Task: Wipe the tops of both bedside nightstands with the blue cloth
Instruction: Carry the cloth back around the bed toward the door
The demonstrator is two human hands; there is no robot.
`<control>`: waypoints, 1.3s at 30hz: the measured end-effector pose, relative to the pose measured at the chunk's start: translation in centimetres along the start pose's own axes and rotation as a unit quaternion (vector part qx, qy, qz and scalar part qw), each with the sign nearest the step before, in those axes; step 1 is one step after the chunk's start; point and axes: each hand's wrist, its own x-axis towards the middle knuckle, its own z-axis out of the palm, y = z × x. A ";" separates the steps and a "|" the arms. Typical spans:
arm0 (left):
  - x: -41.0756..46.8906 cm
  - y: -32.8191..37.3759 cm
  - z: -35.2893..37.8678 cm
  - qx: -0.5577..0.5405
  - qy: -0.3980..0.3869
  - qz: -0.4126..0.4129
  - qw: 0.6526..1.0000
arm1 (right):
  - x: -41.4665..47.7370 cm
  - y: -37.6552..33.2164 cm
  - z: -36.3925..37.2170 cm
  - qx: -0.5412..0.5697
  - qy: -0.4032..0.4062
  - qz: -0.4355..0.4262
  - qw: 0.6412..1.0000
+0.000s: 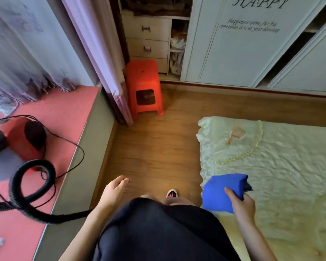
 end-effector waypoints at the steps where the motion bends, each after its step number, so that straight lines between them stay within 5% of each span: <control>1: 1.2 0.9 -0.4 -0.001 0.010 -0.010 1.000 | 1.6 -2.4 1.3 0.005 -0.017 -0.006 1.000; 10: 15.6 8.2 -4.1 -0.050 0.069 -0.080 0.993 | 15.5 -19.2 13.5 0.014 -0.087 -0.030 0.996; 20: 40.1 33.5 -6.1 -0.008 -0.038 0.049 0.998 | 29.5 -31.9 18.4 0.073 0.060 0.034 0.995; 30: 56.2 54.3 5.1 0.086 -0.175 0.108 0.975 | 41.1 -35.7 14.9 0.137 0.195 0.127 0.963; 39: 65.8 67.4 14.8 0.151 -0.220 0.091 0.959 | 57.3 -45.5 11.8 0.182 0.198 0.123 0.955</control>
